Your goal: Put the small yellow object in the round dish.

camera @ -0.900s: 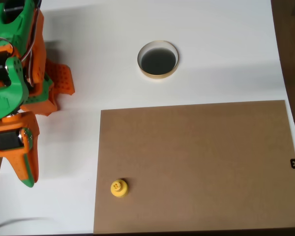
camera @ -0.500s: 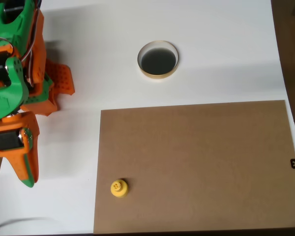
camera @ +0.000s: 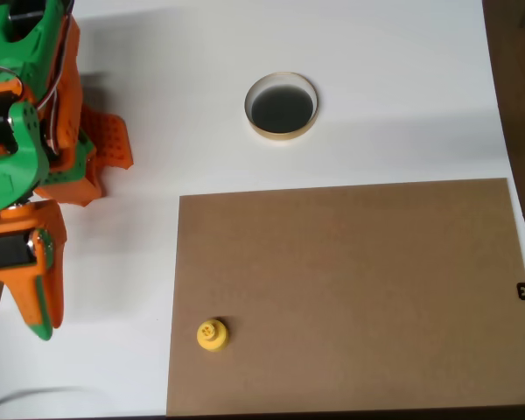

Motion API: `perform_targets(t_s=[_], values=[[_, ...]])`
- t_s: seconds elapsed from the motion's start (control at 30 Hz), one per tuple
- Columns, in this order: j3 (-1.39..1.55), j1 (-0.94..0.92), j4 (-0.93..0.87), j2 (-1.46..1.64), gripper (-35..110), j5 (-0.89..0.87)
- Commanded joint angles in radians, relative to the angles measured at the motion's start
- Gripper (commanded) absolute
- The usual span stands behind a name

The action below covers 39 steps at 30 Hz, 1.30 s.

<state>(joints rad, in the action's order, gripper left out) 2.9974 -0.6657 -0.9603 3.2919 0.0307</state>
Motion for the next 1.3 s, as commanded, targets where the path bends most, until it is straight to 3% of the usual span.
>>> perform_targets(t_s=[0.0, 0.2, 0.5, 0.7, 1.27], values=[[-0.087, -0.046, 0.003, 0.035, 16, -0.028], [-0.158, 0.035, 0.015, 0.02, 20, -0.035], [-0.328, 0.146, -0.025, -0.069, 21, 0.097], [-0.476, 0.239, -0.078, -0.236, 25, 0.186], [-0.696, 0.466, -0.126, -0.816, 28, 0.207]])
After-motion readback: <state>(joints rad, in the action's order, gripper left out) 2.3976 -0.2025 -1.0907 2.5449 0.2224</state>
